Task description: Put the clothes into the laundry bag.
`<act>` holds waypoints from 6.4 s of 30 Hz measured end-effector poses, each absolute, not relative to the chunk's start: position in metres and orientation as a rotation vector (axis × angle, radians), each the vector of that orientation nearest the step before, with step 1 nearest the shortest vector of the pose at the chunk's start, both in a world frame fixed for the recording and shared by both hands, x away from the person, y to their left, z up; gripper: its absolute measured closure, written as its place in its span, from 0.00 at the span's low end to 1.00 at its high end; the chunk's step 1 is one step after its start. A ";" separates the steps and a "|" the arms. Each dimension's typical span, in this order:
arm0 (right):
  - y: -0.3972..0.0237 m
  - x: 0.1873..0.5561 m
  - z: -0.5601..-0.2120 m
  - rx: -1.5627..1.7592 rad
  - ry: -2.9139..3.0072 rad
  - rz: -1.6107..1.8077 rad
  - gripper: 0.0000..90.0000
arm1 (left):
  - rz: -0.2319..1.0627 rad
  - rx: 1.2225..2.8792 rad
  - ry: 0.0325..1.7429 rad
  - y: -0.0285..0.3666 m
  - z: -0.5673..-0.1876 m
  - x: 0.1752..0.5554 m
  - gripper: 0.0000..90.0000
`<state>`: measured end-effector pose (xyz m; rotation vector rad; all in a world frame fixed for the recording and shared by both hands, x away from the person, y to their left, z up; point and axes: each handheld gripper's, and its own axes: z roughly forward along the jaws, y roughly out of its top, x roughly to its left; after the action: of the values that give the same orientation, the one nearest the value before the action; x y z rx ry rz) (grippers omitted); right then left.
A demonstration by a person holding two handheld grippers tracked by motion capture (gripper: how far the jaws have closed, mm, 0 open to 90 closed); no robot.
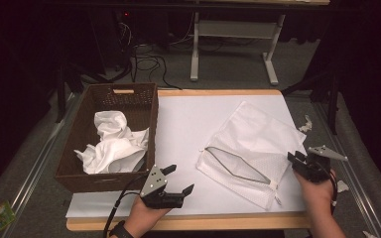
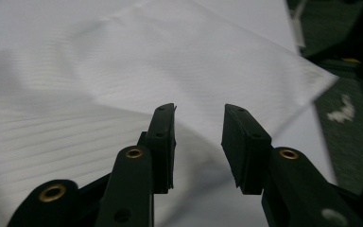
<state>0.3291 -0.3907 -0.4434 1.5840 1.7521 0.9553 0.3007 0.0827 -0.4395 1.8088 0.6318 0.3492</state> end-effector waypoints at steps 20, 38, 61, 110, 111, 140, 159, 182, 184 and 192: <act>-0.265 0.306 -0.464 1.266 2.200 1.110 0.68 | 0.359 1.810 0.642 0.082 -0.441 0.302 0.18; -0.248 0.303 -0.445 1.195 2.209 1.311 0.83 | 0.367 1.808 0.647 0.084 -0.441 0.303 0.18; -0.267 0.333 -0.446 1.217 2.094 1.153 0.40 | 0.404 1.849 0.677 0.082 -0.443 0.301 0.19; -0.293 0.343 -0.438 1.299 2.032 1.235 0.99 | 0.454 1.777 0.652 0.069 -0.409 0.299 0.16; -0.295 0.344 -0.438 1.297 2.028 1.249 0.99 | 0.480 1.780 0.647 0.068 -0.406 0.299 0.16; -0.291 0.341 -0.437 1.265 2.034 1.260 0.98 | 0.657 1.680 0.806 0.166 -0.374 0.307 0.01; -0.296 0.340 -0.435 1.247 2.031 1.275 0.98 | 0.771 1.603 0.965 0.230 -0.369 0.316 0.03; -0.297 0.340 -0.434 1.227 2.043 1.293 0.97 | 0.761 1.595 1.017 0.226 -0.364 0.336 0.15; -0.298 0.339 -0.433 1.231 2.040 1.299 0.97 | 0.763 1.594 1.046 0.224 -0.361 0.345 0.15; -0.298 0.338 -0.430 1.220 2.044 1.314 0.96 | 0.775 1.607 1.151 0.217 -0.354 0.386 0.04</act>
<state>0.3381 -0.2984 -0.4304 1.2202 2.0437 1.3145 0.3859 0.2169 -0.3544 1.6072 1.1509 0.7748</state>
